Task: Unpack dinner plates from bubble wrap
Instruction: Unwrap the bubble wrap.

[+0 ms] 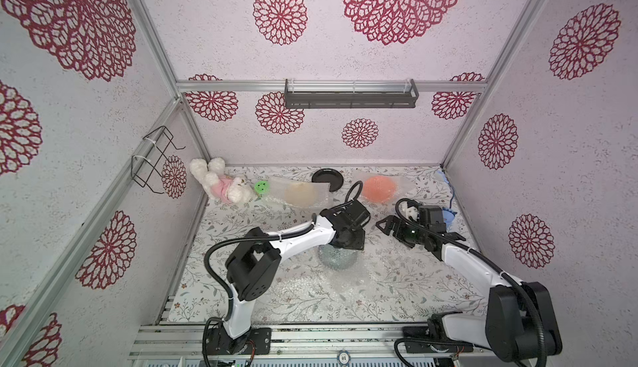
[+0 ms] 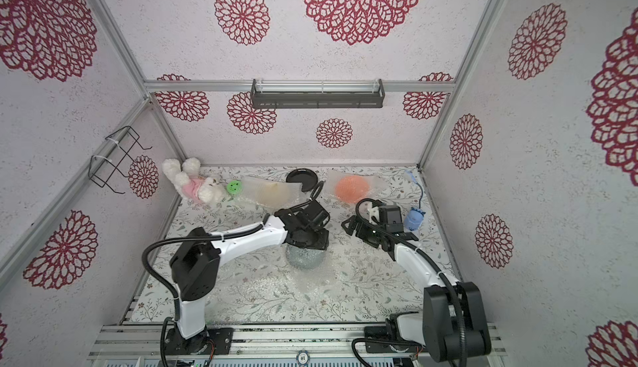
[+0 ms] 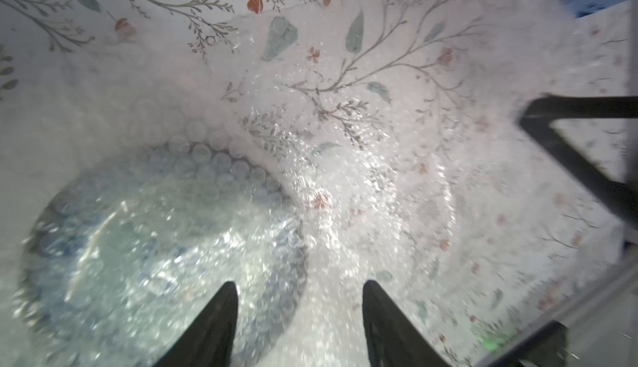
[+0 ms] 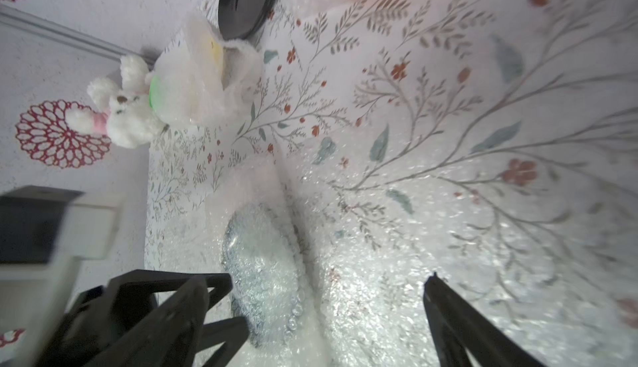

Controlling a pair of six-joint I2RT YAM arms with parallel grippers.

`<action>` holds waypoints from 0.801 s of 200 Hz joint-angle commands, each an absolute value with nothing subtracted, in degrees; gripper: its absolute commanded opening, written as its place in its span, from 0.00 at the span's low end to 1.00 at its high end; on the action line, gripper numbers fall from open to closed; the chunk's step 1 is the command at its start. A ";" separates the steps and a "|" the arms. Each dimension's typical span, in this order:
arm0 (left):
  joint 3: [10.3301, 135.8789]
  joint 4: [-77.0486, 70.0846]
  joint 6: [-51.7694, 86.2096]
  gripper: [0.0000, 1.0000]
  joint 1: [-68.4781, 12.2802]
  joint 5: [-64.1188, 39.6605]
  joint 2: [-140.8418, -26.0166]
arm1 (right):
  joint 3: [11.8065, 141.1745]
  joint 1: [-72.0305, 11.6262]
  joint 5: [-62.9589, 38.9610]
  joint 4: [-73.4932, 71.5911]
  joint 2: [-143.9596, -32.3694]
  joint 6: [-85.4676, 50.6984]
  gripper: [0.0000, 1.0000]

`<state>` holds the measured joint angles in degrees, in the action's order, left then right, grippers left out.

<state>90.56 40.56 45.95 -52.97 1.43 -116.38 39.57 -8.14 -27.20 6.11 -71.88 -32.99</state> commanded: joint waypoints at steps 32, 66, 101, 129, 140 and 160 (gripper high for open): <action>102.71 55.67 48.69 0.61 -56.47 16.52 -127.07 | 38.61 -6.24 -29.77 7.97 -69.77 -32.60 0.99; 108.02 60.31 49.30 0.61 -57.42 20.98 -131.97 | 37.97 -6.15 -31.20 6.94 -70.32 -33.15 0.99; 112.71 63.84 49.37 0.62 -58.84 25.12 -135.16 | 37.31 -6.15 -32.44 5.76 -71.17 -33.43 0.99; 114.17 66.02 49.81 0.57 -58.89 25.88 -137.43 | 35.85 -6.15 -32.52 4.00 -71.83 -34.07 0.99; 114.25 65.96 49.86 0.52 -59.00 25.77 -137.72 | 35.21 -6.15 -32.62 3.28 -72.41 -34.41 0.99; 114.61 66.18 50.12 0.43 -59.22 26.23 -138.12 | 34.14 -6.15 -32.64 1.76 -73.84 -34.71 0.99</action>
<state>113.51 63.53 48.71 -58.06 23.38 -136.35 34.70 -5.89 -30.55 5.61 -72.73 -33.71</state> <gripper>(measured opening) 0.470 0.989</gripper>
